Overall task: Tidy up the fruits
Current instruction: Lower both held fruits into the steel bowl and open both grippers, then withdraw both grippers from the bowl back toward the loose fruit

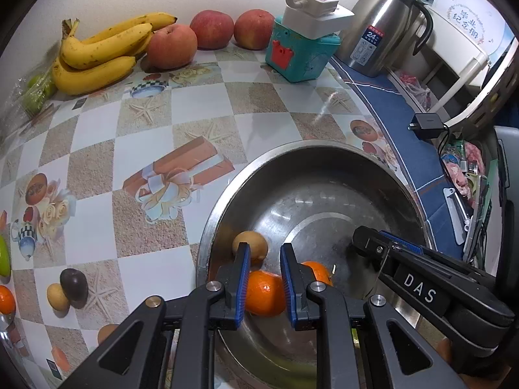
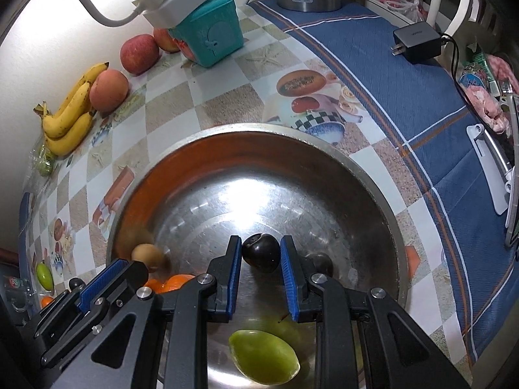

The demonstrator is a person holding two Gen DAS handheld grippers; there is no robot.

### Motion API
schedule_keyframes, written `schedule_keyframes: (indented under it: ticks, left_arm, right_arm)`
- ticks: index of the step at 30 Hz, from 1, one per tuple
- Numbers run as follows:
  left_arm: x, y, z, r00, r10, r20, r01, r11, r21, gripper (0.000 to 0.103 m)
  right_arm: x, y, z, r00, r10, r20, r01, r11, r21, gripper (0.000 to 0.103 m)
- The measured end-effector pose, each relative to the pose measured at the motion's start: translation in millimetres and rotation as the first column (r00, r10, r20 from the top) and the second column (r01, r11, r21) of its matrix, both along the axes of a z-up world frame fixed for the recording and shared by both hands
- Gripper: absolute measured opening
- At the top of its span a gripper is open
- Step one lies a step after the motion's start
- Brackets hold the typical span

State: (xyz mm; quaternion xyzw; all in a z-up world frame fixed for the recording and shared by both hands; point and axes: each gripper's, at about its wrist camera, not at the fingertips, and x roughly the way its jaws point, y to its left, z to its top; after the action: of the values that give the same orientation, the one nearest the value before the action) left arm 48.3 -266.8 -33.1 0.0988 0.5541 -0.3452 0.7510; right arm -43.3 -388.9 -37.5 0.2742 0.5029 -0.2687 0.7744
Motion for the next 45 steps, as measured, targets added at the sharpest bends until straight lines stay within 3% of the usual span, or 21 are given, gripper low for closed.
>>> schedule_keyframes:
  ticks: [7, 11, 14, 15, 17, 18, 19, 21, 24, 30, 40, 42, 45]
  left_arm:
    - [1.3, 2.4, 8.4, 1.000, -0.008, 0.020, 0.008, 1.000, -0.005, 0.022]
    - [4.7, 6.1, 16.2, 1.000, -0.001, 0.031, 0.001, 1.000, -0.011, 0.023]
    - [9.0, 11.6, 21.1, 0.999, 0.017, 0.038, -0.017, 1.000, -0.007, 0.026]
    - [10.4, 13.2, 21.7, 0.999, 0.024, 0.040, -0.024, 1.000, -0.002, 0.030]
    - [14.2, 17.7, 23.1, 0.998, 0.051, 0.049, -0.052, 0.999, 0.010, 0.047]
    - [17.2, 21.4, 23.7, 0.995, 0.078, 0.054, -0.079, 0.997, 0.016, 0.067]
    - [19.6, 23.9, 23.2, 0.994, 0.097, 0.058, -0.098, 0.995, 0.022, 0.075]
    - [25.0, 30.2, 21.2, 0.989, 0.135, 0.064, -0.137, 0.990, 0.040, 0.075]
    - [32.1, 38.7, 16.1, 0.982, 0.179, 0.061, -0.183, 0.980, 0.071, 0.086]
    - [42.0, 55.4, 5.5, 0.965, 0.259, 0.036, -0.262, 0.958, 0.119, 0.102]
    - [47.0, 66.9, -5.1, 0.950, 0.308, 0.048, -0.312, 0.933, 0.181, 0.103]
    - [47.4, 68.0, -5.7, 0.948, 0.313, 0.056, -0.318, 0.929, 0.188, 0.103]
    - [48.2, 69.4, -5.3, 0.947, 0.313, 0.064, -0.320, 0.927, 0.195, 0.103]
  right_arm:
    - [-0.3, 0.2, 1.2, 1.000, 0.003, -0.003, -0.004, 1.000, -0.007, 0.026]
    - [1.7, -0.5, 2.8, 1.000, 0.006, 0.003, -0.006, 1.000, -0.009, 0.035]
    - [2.4, -0.5, 7.0, 1.000, 0.004, 0.011, -0.003, 1.000, -0.014, 0.036]
    - [2.4, -0.3, 8.7, 1.000, 0.003, 0.012, -0.003, 1.000, -0.017, 0.036]
    - [2.6, 0.3, 11.2, 1.000, 0.002, 0.016, -0.002, 1.000, -0.021, 0.037]
    - [2.9, 0.5, 11.9, 1.000, 0.003, 0.017, -0.002, 1.000, -0.022, 0.041]
    - [2.8, 0.8, 12.6, 1.000, 0.004, 0.017, -0.003, 1.000, -0.024, 0.045]
    - [3.5, 1.4, 13.0, 1.000, 0.004, 0.014, -0.004, 1.000, -0.029, 0.061]
    - [4.8, 2.0, 12.6, 1.000, 0.013, 0.014, -0.012, 0.999, -0.031, 0.075]
    - [6.4, 4.2, 11.1, 1.000, 0.029, 0.004, -0.028, 0.998, -0.053, 0.079]
    - [8.7, 7.2, 7.1, 0.999, 0.038, -0.014, -0.039, 0.997, -0.066, 0.081]
    - [8.9, 7.5, 6.9, 0.999, 0.036, -0.015, -0.037, 0.997, -0.069, 0.101]
    - [8.0, 7.7, 8.2, 0.999, 0.031, -0.010, -0.032, 0.997, -0.075, 0.102]
